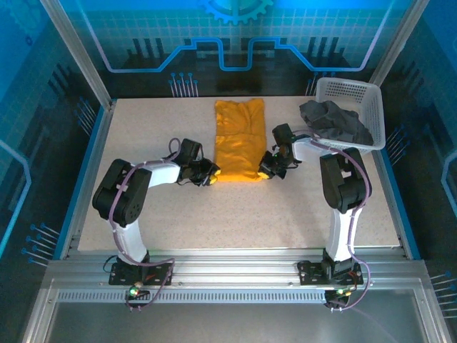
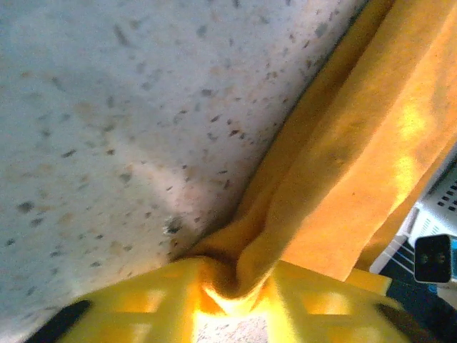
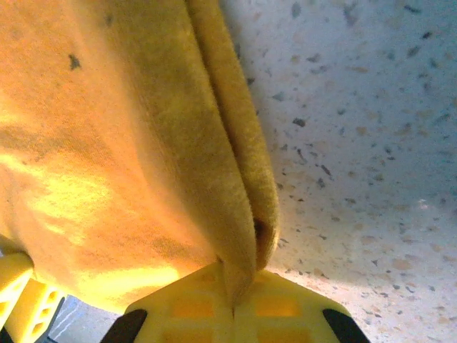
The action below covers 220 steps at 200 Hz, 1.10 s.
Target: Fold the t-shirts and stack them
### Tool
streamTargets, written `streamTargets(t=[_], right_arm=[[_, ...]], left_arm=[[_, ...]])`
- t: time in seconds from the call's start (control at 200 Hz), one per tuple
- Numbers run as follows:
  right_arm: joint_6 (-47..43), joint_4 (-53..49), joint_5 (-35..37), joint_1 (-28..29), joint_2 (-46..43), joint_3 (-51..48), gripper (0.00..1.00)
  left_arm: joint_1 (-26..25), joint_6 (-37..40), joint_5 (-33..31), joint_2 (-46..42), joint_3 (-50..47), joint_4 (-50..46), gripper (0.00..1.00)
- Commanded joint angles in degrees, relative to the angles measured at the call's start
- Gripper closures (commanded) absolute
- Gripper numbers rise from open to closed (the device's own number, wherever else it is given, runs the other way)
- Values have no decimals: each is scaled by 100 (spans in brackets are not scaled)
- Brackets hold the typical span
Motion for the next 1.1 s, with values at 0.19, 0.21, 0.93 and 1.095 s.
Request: streamTargets(t=[0.19, 0.21, 0.93, 1.095], right_arm=[[-204, -441, 198, 111, -320, -170, 99], [-204, -425, 200, 112, -334, -209, 99], [-377, -507, 291, 319, -703, -666, 100], [-548, -524, 316, 505, -1057, -1118, 100]], left_arm=[[-35, 66, -217, -737, -203, -817, 56], [-38, 46, -182, -720, -214, -767, 56], [-486, 454, -239, -251, 327, -1816, 100], [-490, 462, -145, -849, -432, -1532, 100]])
